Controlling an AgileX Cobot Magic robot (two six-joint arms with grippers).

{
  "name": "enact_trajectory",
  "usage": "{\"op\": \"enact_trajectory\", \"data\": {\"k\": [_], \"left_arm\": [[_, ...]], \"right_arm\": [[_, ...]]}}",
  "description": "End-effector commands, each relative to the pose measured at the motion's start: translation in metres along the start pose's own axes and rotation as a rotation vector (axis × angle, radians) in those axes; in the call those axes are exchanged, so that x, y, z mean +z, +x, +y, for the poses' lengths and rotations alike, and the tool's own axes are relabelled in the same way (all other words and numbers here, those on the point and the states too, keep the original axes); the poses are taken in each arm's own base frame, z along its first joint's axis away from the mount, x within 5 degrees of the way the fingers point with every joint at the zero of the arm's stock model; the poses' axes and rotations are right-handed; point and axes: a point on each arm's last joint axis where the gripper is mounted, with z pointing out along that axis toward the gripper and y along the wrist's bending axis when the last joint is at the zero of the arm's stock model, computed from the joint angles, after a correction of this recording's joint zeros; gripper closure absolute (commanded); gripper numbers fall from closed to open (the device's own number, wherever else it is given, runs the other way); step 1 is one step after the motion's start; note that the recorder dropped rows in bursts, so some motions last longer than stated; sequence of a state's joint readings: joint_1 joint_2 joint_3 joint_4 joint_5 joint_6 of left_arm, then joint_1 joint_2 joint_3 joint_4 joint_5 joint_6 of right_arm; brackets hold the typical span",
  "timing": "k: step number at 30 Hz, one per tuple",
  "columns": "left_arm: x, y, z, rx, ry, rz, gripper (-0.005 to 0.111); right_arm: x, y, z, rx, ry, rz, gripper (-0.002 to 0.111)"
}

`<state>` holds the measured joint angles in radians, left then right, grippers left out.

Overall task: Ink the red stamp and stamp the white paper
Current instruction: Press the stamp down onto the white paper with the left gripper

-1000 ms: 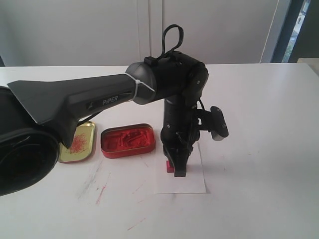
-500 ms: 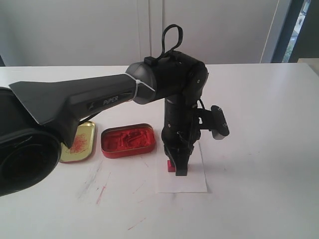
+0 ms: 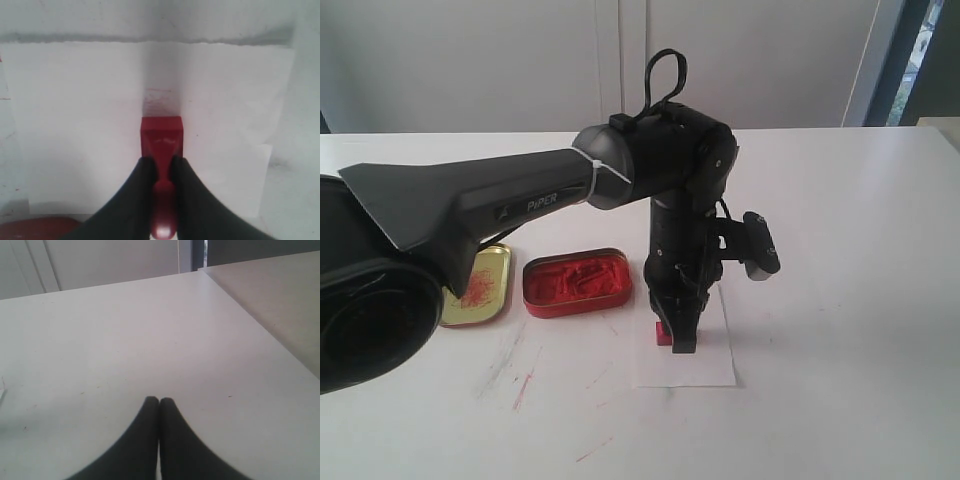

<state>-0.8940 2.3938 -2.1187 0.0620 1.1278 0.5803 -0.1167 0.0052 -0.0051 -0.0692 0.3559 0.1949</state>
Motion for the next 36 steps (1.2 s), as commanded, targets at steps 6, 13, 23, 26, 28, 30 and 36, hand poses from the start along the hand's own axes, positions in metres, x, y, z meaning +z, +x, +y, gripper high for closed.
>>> {"op": "enact_trajectory", "data": {"k": [6,13,23,26,28,30,36], "left_arm": [[0.046,0.009,-0.011,0.001,0.144,0.151,0.107],[0.060,0.008,-0.013,-0.006,0.180,0.158,0.107],[0.035,0.009,-0.010,0.001,0.121,0.139,0.107],[0.026,0.009,-0.010,0.001,0.108,0.125,0.107],[0.022,0.009,-0.010,0.002,0.103,0.119,0.107],[0.016,0.009,-0.010,0.002,0.093,0.112,0.107],[-0.002,0.009,-0.010,0.002,0.067,0.082,0.107]], "right_arm": [[0.000,0.000,0.000,-0.022,0.004,-0.016,0.108],[0.000,0.000,0.000,-0.020,0.004,-0.016,0.108],[0.000,0.000,0.000,-0.020,0.004,-0.016,0.108],[0.000,0.000,0.000,-0.020,0.004,-0.016,0.108],[0.000,0.000,0.000,-0.020,0.004,-0.016,0.108],[0.000,0.000,0.000,-0.020,0.004,-0.016,0.108],[0.000,0.000,0.000,-0.020,0.004,-0.016,0.108]]}}
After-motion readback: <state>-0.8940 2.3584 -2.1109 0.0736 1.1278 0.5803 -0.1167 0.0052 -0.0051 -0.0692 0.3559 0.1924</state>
